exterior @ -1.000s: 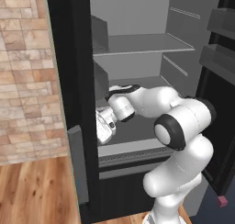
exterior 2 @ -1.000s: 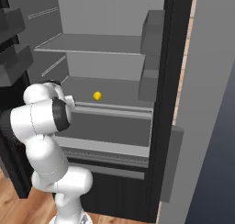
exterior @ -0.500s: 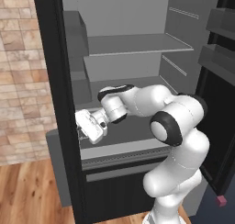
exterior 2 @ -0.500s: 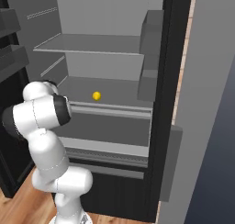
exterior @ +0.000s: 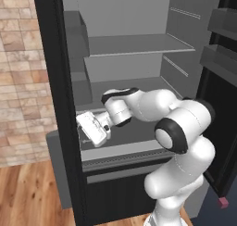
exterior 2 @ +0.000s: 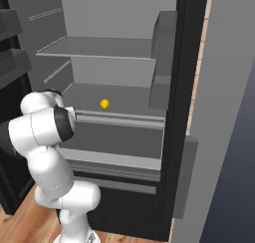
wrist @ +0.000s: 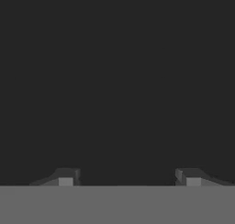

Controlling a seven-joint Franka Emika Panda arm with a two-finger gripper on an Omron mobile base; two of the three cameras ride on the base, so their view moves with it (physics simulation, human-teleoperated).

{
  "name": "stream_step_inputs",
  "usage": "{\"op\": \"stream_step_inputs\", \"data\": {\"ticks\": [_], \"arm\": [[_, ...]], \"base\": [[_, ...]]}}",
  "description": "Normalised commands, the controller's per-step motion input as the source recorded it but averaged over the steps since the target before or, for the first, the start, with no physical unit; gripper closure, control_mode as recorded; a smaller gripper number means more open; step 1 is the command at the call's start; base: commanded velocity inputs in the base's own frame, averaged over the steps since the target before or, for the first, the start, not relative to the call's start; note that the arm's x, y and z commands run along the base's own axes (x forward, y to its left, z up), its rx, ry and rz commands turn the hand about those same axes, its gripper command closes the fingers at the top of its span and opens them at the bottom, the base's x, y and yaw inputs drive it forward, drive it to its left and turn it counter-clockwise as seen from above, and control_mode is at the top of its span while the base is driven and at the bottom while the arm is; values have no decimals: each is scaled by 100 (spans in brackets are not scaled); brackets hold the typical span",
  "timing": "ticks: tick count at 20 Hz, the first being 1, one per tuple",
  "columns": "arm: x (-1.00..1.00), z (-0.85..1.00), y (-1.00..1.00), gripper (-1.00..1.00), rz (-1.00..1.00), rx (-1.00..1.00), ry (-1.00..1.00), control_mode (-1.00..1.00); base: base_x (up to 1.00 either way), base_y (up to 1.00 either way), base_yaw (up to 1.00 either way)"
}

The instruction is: Retrieve a lemon from the fridge and place it on the cutting board with the fish.

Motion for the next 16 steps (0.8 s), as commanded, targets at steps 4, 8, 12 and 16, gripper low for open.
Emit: {"op": "stream_step_inputs", "data": {"ticks": [4,8,12,16], "arm": [[0,0,-58,-100,0,-13,-3,-100],[-6,-1,-70,-100,0,-16,-11,-100],[-40,-19,-86,-100,7,-6,-35,-100],[-46,-1,-72,-100,21,-18,-44,-100]], "base": [[0,0,0],[0,0,0],[0,0,0],[0,0,0]]}}
